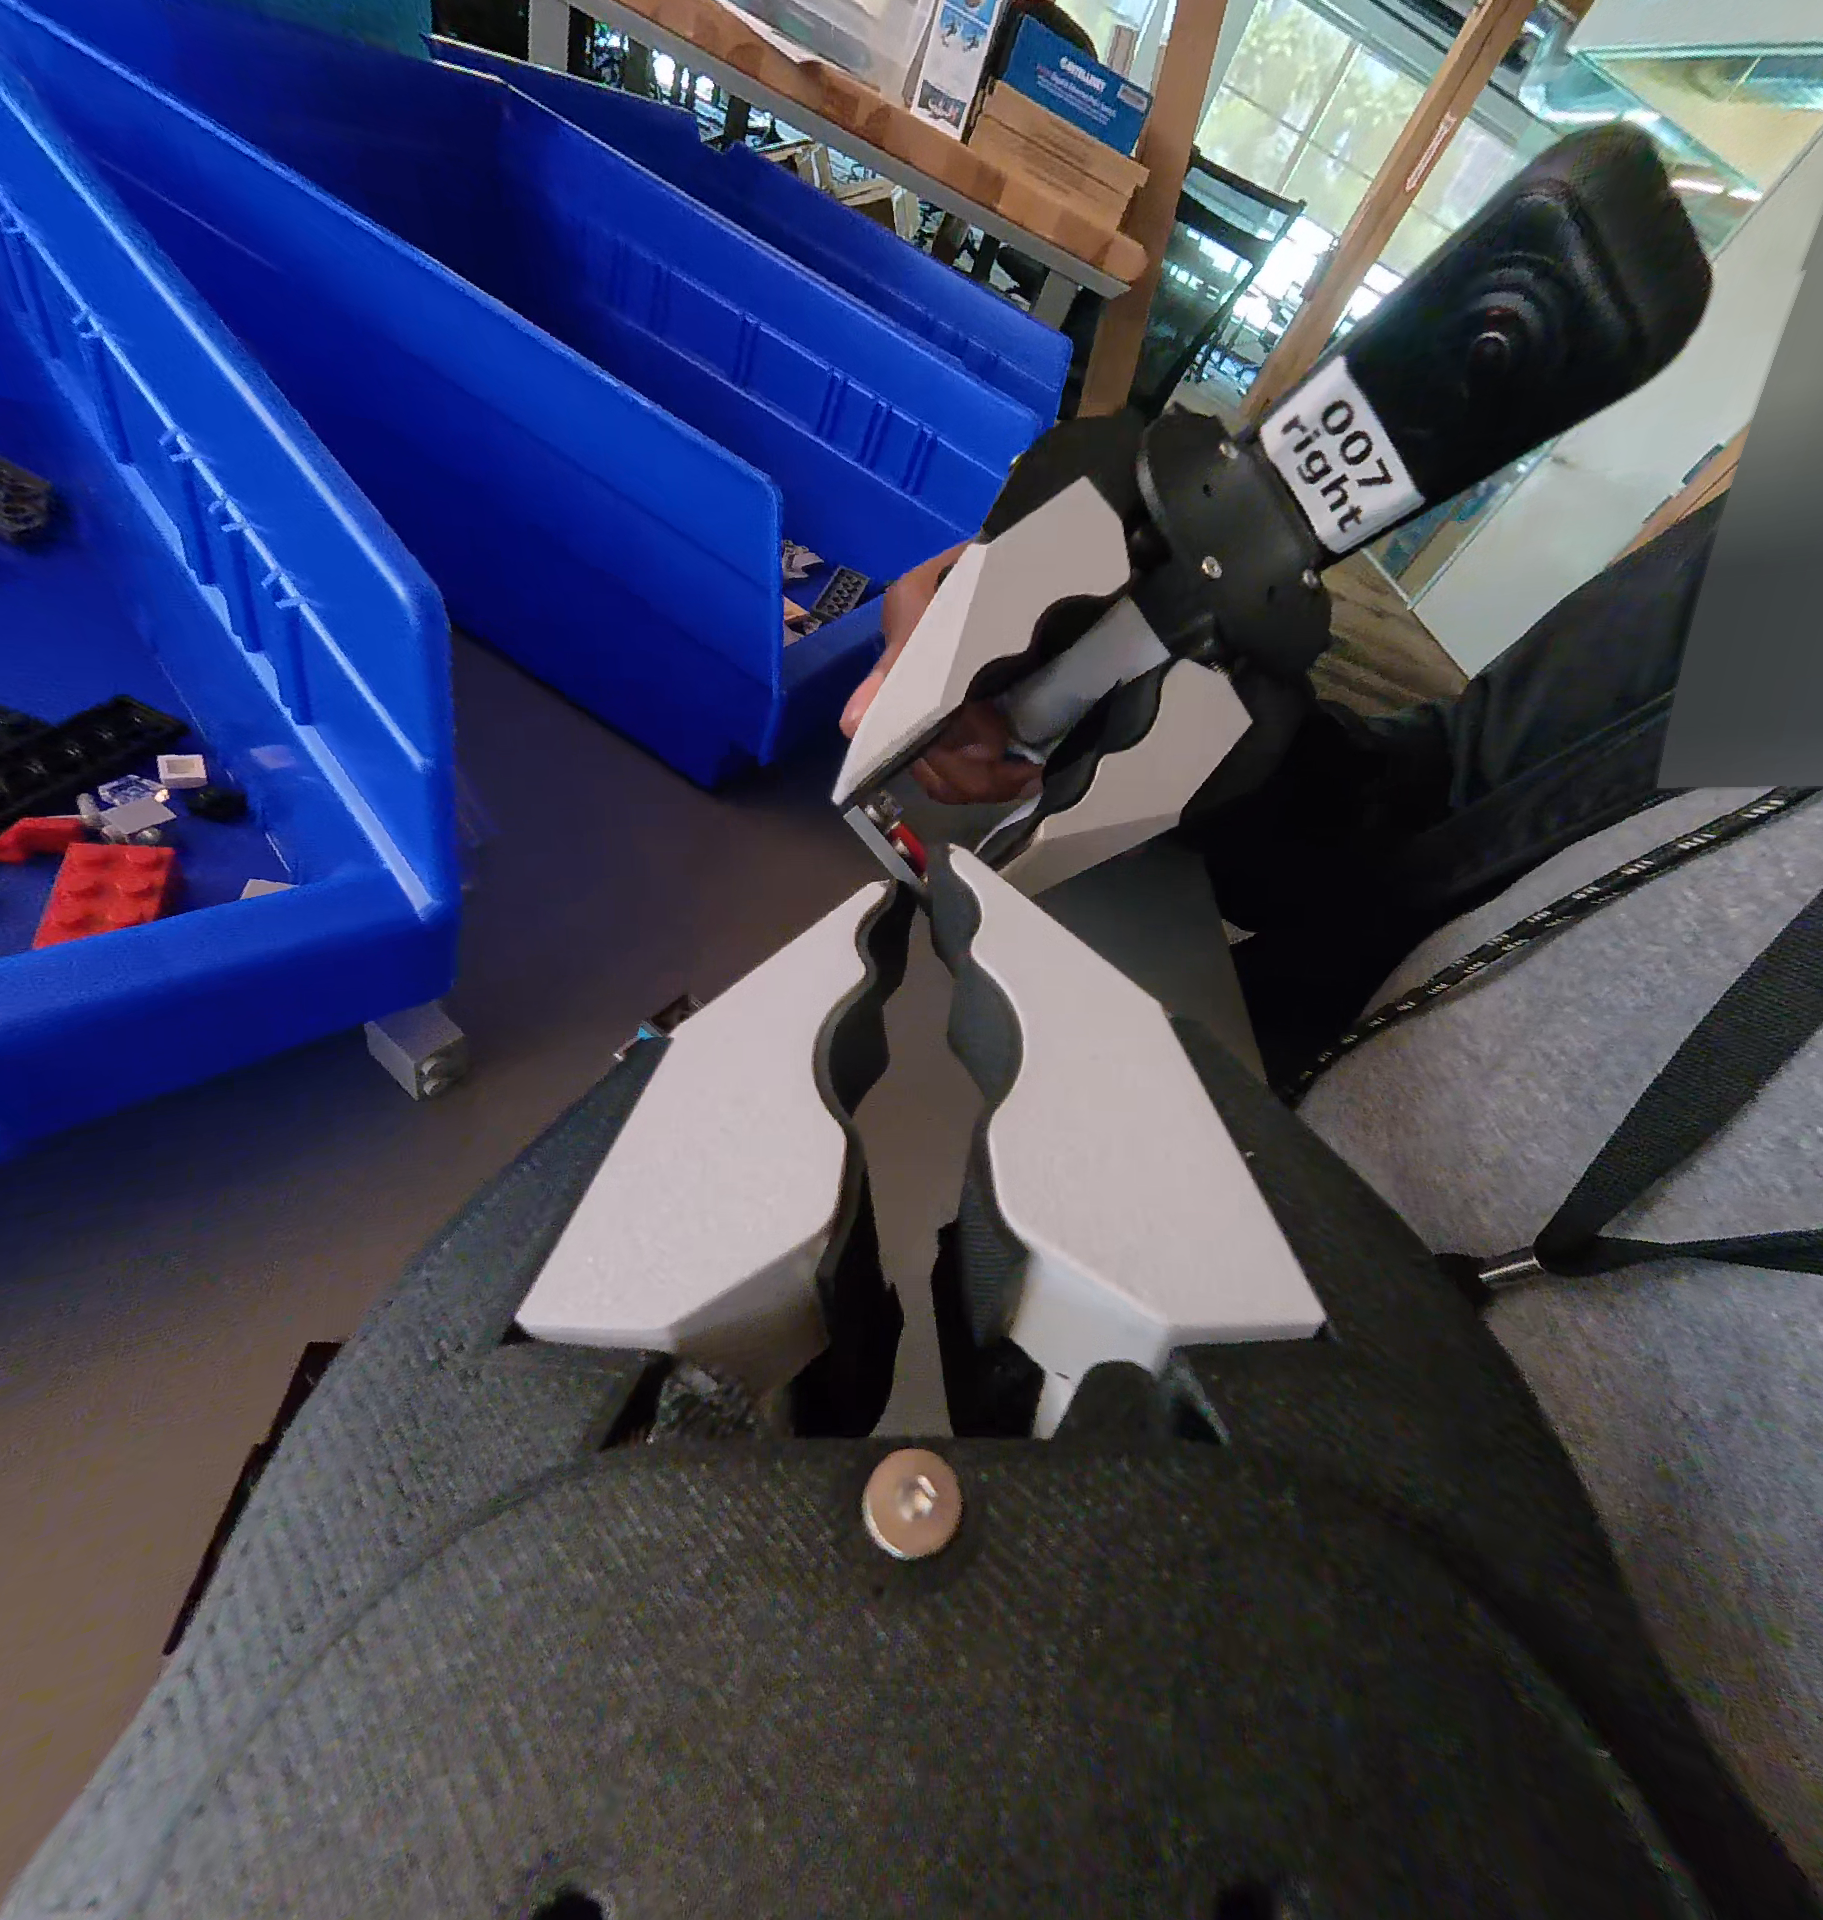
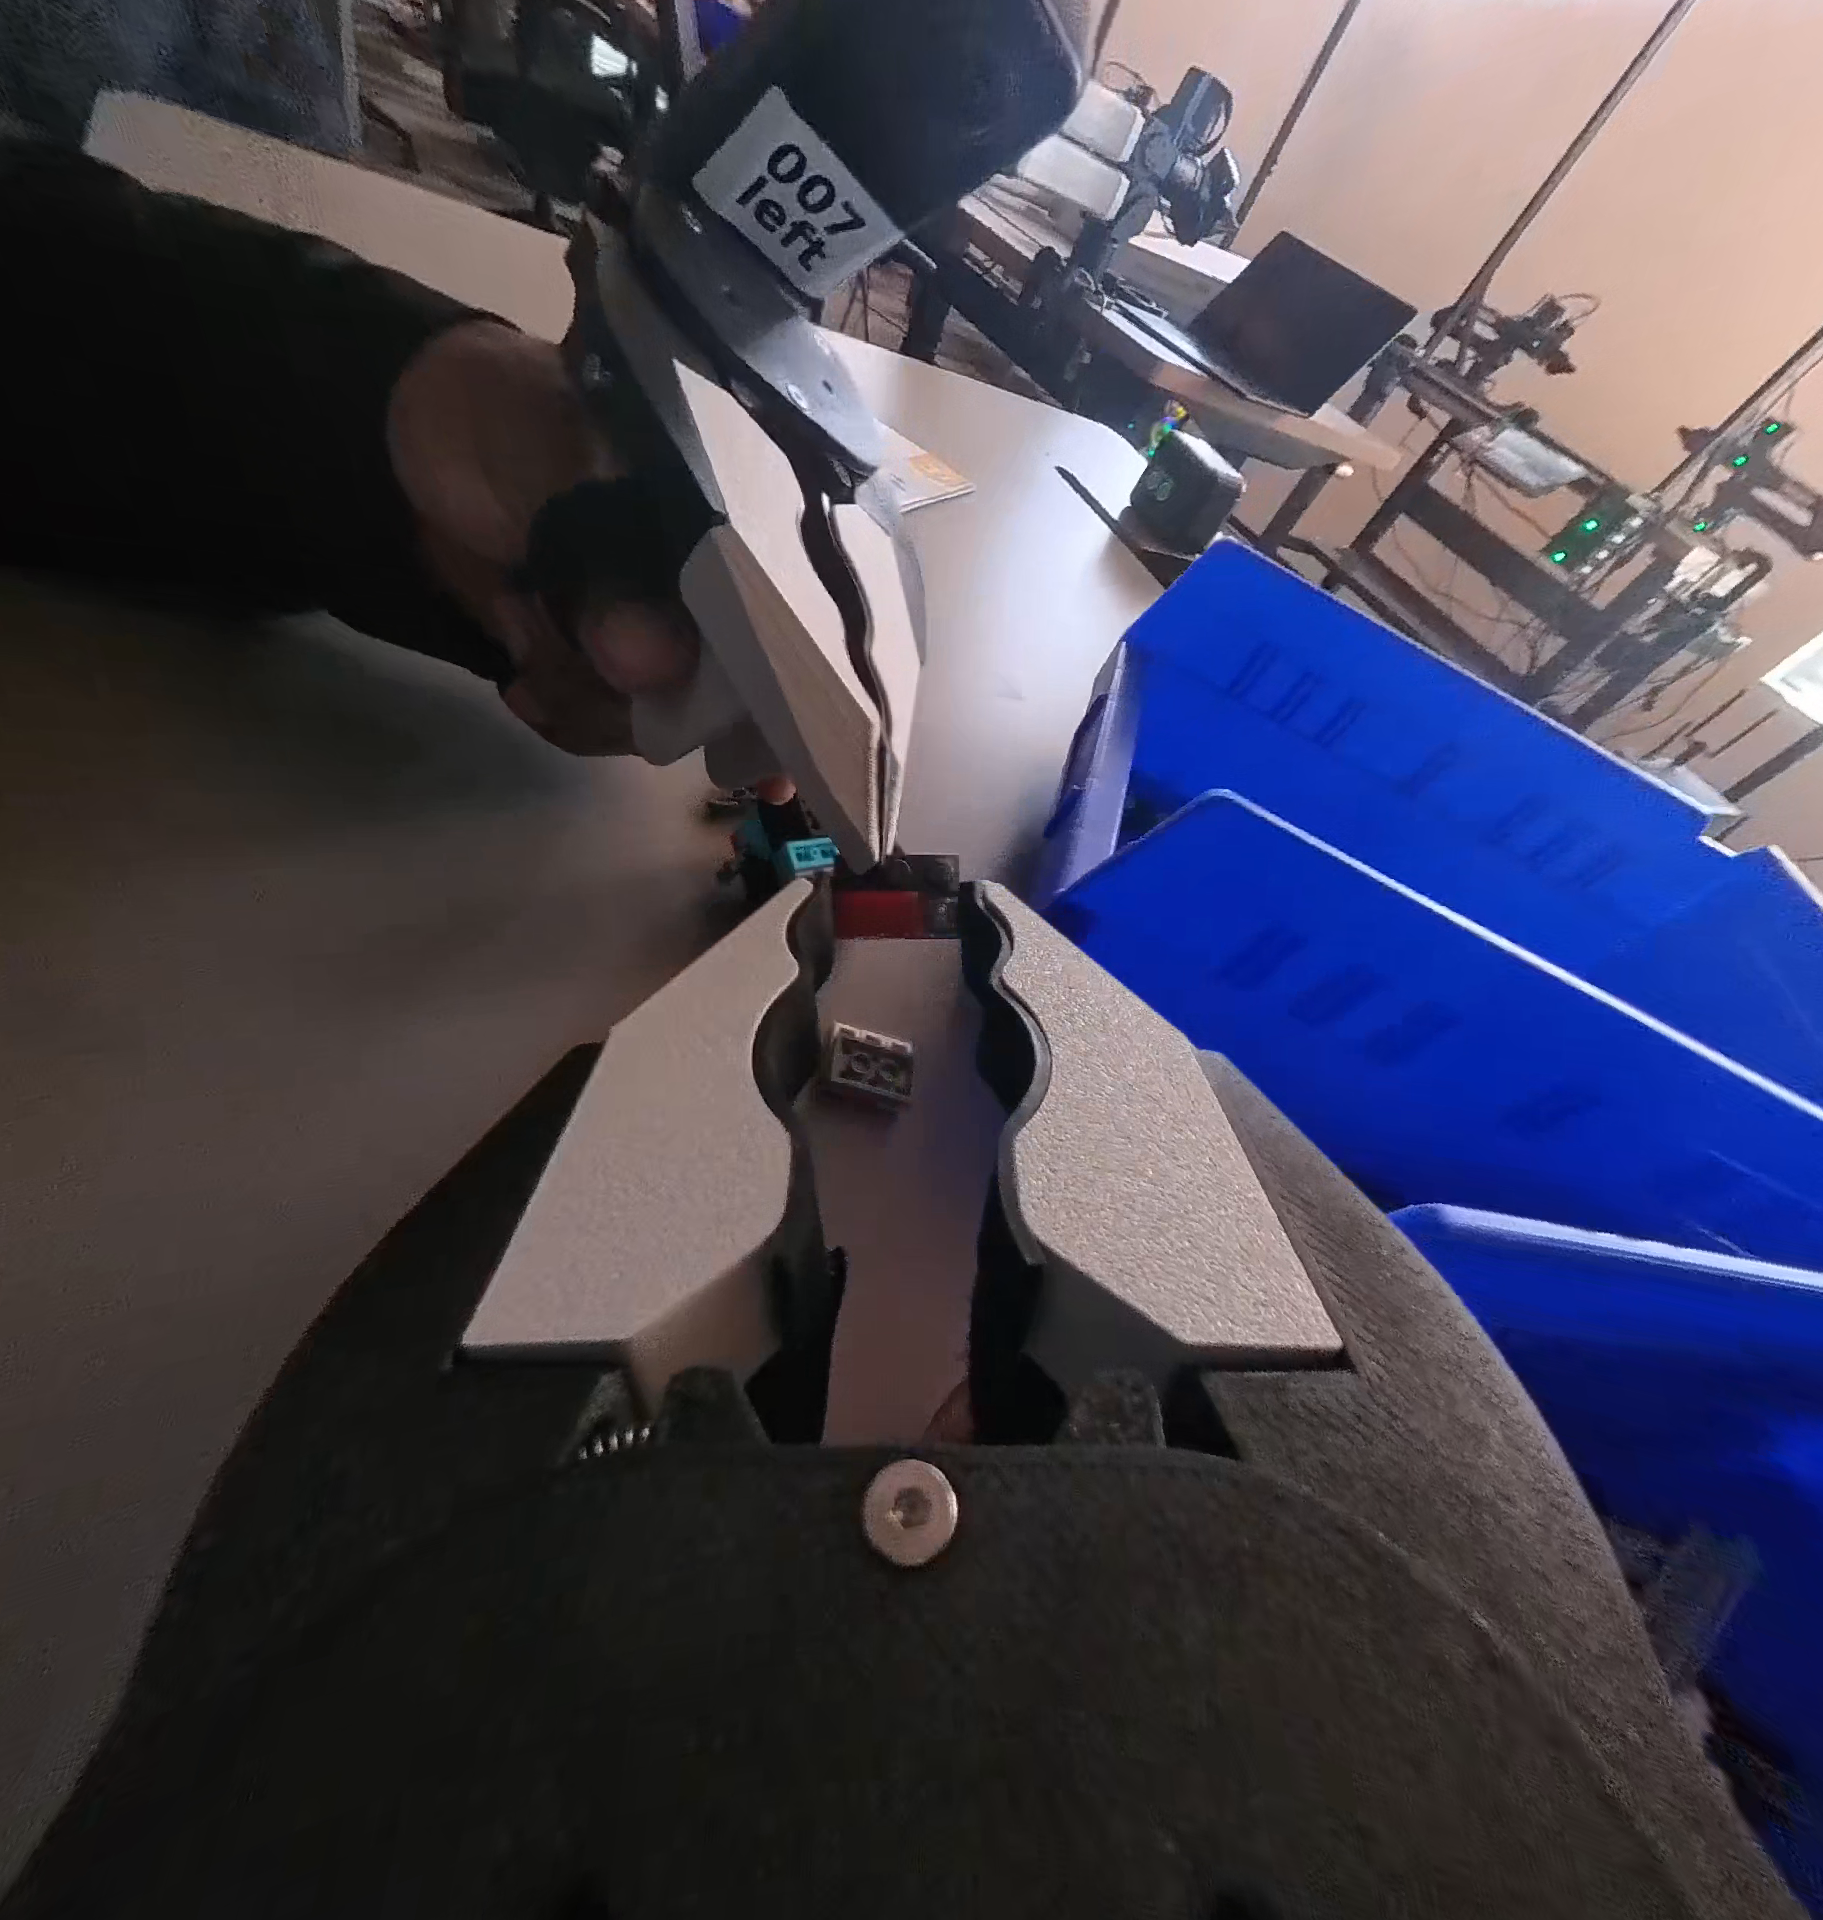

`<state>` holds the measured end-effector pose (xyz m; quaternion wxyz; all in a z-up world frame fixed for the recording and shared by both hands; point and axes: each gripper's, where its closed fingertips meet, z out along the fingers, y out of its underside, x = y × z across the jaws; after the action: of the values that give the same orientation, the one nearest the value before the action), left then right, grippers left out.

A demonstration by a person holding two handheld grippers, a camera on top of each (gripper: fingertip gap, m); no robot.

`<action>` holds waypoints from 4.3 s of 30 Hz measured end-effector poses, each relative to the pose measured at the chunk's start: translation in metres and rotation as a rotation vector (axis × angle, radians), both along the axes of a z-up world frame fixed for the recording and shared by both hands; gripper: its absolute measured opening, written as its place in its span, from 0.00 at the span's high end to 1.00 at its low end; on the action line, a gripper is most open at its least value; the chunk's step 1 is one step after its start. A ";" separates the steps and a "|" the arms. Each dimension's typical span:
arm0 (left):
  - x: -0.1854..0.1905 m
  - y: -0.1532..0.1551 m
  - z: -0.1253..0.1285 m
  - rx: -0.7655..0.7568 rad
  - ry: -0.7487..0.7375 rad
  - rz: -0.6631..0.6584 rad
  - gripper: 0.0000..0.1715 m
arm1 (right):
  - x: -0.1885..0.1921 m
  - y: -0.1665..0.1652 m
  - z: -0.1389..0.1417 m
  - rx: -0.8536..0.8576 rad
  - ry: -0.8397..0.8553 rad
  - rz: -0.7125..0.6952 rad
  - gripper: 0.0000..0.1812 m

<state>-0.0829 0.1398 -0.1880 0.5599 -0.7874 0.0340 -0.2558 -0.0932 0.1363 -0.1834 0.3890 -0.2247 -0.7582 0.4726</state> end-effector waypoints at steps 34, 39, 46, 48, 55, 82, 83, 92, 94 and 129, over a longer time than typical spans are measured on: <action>-0.021 0.003 0.007 0.026 -0.095 0.102 0.97 | -0.010 0.007 0.007 0.026 0.064 -0.116 0.84; -0.023 0.003 0.013 0.084 0.078 0.139 0.97 | -0.013 0.014 0.012 -0.189 -0.086 -0.150 0.87; -0.023 0.001 0.023 0.175 0.278 0.177 0.97 | -0.013 0.011 0.020 -0.545 -0.265 -0.115 0.92; -0.023 0.002 0.023 0.184 0.337 0.187 0.97 | -0.013 0.011 0.023 -0.606 -0.288 -0.117 0.92; -0.020 0.003 0.022 0.211 0.494 0.209 0.98 | -0.016 0.008 0.021 -0.703 -0.348 -0.163 0.92; -0.010 -0.003 0.035 0.313 0.505 0.158 0.98 | -0.008 0.003 0.030 -0.685 -0.244 -0.082 0.96; -0.010 -0.003 0.035 0.310 0.475 0.150 0.98 | -0.007 0.003 0.030 -0.696 -0.250 -0.073 0.96; -0.016 -0.003 0.034 0.275 0.237 0.123 0.98 | -0.007 0.010 0.033 -0.779 -0.267 -0.035 1.00; -0.016 -0.002 0.035 0.272 0.195 0.120 0.98 | -0.008 0.010 0.030 -0.738 -0.262 -0.058 1.00; -0.018 0.002 0.011 0.027 -0.355 0.033 0.97 | -0.017 -0.002 0.000 0.108 0.090 -0.172 0.85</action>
<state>-0.1013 0.1422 -0.1775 0.5716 -0.7228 -0.0750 -0.3810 -0.1106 0.1345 -0.1835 0.4733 -0.2464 -0.7422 0.4055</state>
